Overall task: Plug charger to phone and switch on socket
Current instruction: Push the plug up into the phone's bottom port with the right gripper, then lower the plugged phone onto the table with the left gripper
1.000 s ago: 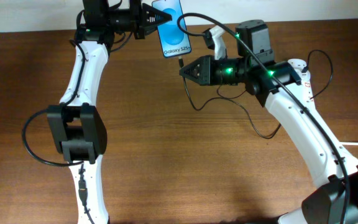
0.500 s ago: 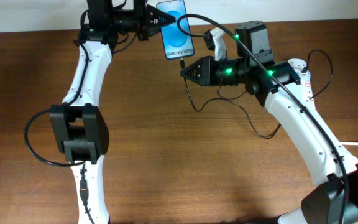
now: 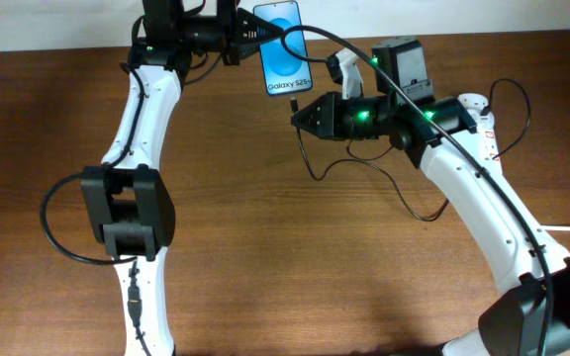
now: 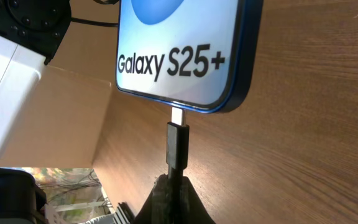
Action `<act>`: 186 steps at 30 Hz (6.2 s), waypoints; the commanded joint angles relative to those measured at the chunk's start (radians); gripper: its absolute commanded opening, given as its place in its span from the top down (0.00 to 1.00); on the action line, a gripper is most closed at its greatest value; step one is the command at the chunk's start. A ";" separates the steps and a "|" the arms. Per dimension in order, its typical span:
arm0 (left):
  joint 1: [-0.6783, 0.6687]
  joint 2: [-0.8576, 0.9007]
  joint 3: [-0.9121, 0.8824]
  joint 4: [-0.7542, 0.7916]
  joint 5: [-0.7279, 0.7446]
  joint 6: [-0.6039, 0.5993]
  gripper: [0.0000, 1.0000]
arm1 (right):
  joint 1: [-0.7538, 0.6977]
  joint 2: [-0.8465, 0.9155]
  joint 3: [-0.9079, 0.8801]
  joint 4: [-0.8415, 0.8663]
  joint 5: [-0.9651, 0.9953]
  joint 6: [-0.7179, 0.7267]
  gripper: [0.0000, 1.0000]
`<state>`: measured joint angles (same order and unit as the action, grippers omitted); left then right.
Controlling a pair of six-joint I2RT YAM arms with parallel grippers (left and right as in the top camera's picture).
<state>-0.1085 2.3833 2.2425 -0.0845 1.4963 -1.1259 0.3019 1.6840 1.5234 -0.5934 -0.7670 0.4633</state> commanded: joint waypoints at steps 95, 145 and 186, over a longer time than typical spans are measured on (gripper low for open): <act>-0.033 -0.009 0.014 0.028 0.034 0.043 1.00 | -0.063 0.007 0.000 0.026 -0.060 -0.009 0.96; -0.080 -0.009 0.014 0.017 0.072 0.043 1.00 | -0.100 0.007 0.000 0.159 -0.057 0.066 0.50; -0.087 -0.008 -0.364 -0.695 -0.665 0.833 1.00 | -0.257 0.007 0.000 -0.343 0.294 -0.071 0.09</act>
<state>-0.1997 2.3833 1.8771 -0.7662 0.9314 -0.3534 0.0425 1.6897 1.5078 -0.9333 -0.5037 0.4088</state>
